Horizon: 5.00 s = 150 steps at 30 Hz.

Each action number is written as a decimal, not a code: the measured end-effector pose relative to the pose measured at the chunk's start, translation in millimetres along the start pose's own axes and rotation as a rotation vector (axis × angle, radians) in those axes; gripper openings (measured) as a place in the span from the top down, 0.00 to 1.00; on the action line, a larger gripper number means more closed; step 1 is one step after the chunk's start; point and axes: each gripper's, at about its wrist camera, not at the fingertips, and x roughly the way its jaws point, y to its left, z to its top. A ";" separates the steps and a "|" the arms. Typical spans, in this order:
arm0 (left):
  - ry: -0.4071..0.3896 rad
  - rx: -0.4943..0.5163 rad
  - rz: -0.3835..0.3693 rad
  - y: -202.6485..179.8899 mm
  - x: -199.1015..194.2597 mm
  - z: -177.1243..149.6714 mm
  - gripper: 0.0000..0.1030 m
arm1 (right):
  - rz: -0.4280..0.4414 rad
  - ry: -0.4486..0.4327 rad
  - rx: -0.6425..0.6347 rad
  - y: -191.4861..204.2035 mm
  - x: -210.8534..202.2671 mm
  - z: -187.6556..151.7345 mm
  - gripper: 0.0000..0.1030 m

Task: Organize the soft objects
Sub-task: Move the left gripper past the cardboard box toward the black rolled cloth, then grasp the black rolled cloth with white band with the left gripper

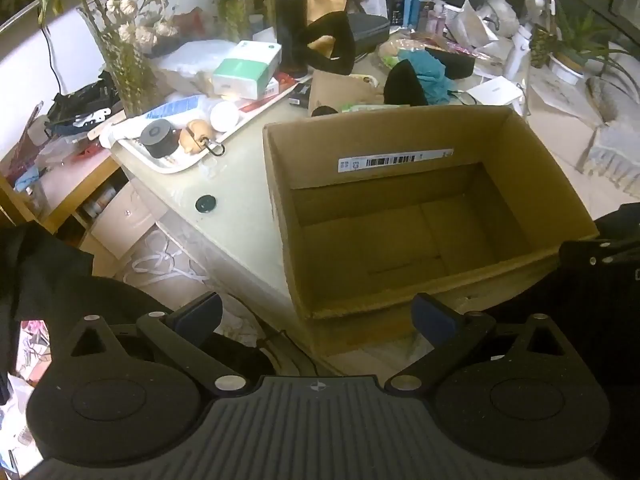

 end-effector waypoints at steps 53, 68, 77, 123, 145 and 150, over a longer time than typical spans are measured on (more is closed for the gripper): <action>-0.115 0.061 -0.003 18.9 12.1 41.9 0.00 | 0.079 -0.094 0.029 -37.6 7.9 31.4 0.00; -0.158 0.090 -0.015 21.2 19.5 67.6 0.00 | 0.093 -0.188 0.088 -60.5 15.8 33.5 0.00; -0.169 0.104 -0.040 25.8 24.9 82.5 0.00 | 0.082 -0.204 0.010 -61.1 23.7 45.7 0.00; 0.108 0.129 -0.425 70.5 239.5 193.0 0.13 | 0.191 -0.208 0.079 -134.4 111.5 84.9 0.00; 0.142 0.220 -0.349 34.2 301.9 202.5 0.57 | 0.247 -0.198 0.201 -159.5 135.4 69.4 0.00; 0.096 0.253 -0.349 31.9 290.4 194.4 0.57 | 0.241 -0.188 0.207 -159.7 137.7 70.2 0.00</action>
